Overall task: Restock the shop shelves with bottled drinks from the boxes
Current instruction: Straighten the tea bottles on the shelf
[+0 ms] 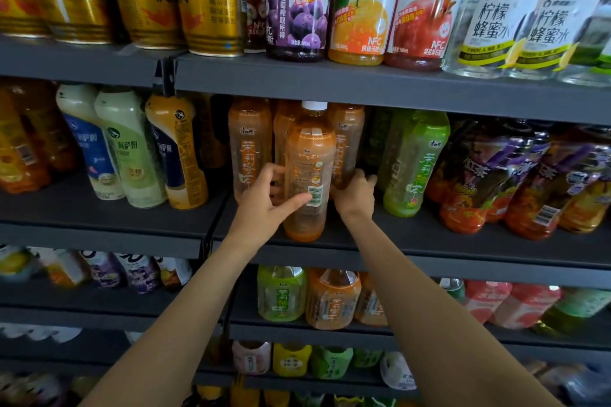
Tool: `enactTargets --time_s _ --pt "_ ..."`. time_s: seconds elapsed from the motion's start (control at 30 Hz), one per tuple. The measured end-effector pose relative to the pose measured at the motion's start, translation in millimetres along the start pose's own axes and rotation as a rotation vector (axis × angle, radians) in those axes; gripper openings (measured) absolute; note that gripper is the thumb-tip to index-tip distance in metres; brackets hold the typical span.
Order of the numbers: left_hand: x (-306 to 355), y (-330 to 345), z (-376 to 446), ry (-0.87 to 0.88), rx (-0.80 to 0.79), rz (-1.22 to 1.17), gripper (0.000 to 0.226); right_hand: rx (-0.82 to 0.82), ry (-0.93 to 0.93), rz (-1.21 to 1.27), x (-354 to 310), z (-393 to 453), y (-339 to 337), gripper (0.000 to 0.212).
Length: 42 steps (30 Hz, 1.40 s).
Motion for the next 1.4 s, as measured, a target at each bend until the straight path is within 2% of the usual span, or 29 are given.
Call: enactTargets --time_s 0.13,0.27,0.37,0.4,0.47,0.53,0.57,0.6,0.7,0.8,0.87,0.93,1.07,1.17,1.3,1.33,1.4 --pt "0.3 -1.3 -0.4 0.006 0.001 0.013 0.039 0.056 0.029 -0.014 -2.1 0.0 1.3 0.057" --pt "0.0 -0.7 -0.6 -0.008 0.002 0.009 0.038 -0.032 0.025 -0.005 -1.3 4.0 -0.1 0.066" --pt "1.8 3.8 1.2 -0.018 -0.016 0.023 0.039 -0.043 -0.039 0.184 5.7 -4.4 -21.1 0.068" --pt "3.2 6.8 2.7 -0.016 -0.02 0.038 0.041 -0.084 -0.077 0.297 9.3 -12.0 -29.5 0.061" --pt "6.5 15.8 6.6 0.002 -0.019 0.088 0.045 -0.342 -0.144 0.501 15.4 -32.7 -36.4 0.046" --pt "8.8 28.1 11.8 0.017 -0.017 0.134 0.05 -0.601 -0.224 0.474 15.0 -53.4 -35.6 0.051" --pt "9.2 34.3 14.8 0.02 -0.021 0.153 0.051 -0.628 -0.264 0.394 13.8 -57.3 -34.7 0.056" --pt "10.0 39.8 17.4 0.022 -0.03 0.17 0.051 -0.579 -0.293 0.324 11.5 -57.0 -35.2 0.059" --pt "10.9 48.5 18.9 0.052 -0.031 0.212 0.051 -0.269 -0.283 0.222 4.8 -49.1 -43.7 0.055" --pt "15.4 27.8 1.6 0.132 0.203 0.315 0.042 -0.151 -0.291 0.213 2.8 -48.2 -43.1 0.051" --pt "9.4 8.3 -10.9 0.08 0.355 0.358 0.039 -0.064 -0.292 0.218 1.0 -46.8 -41.9 0.048" --pt "-2.1 -0.3 -14.6 -0.014 0.35 0.409 0.043 -0.005 -0.262 0.202 -0.3 -42.4 -38.3 0.047" --pt "-10.8 9.7 -5.7 -0.101 0.186 0.483 0.057 0.017 -0.254 0.167 -1.7 -37.3 -32.2 0.047" --pt "-12.5 19.8 3.1 -0.131 0.197 0.456 0.063 -0.033 -0.267 0.144 -4.2 -34.8 -32.7 0.048" --pt "-20.6 27.7 9.5 -0.23 0.232 0.461 0.066 -0.345 -0.113 0.312 4.1 -23.0 -27.0 0.066" --pt "-22.4 28.5 10.1 -0.234 0.228 0.484 0.065 -0.368 -0.104 0.316 6.2 -21.7 -26.0 0.07" --pt "-24.9 29.7 11.5 -0.224 0.224 0.515 0.063 -0.292 -0.131 0.211 7.5 -21.2 -24.9 0.072"
Point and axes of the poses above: each hand's wrist, its own z-axis towards the middle knuckle, its own y-axis out of the palm, x = y × z, the point moved 6 cm from there along z, towards the middle knuckle, and after that the axes turned 13 degrees about y, right-handed, at the moved point
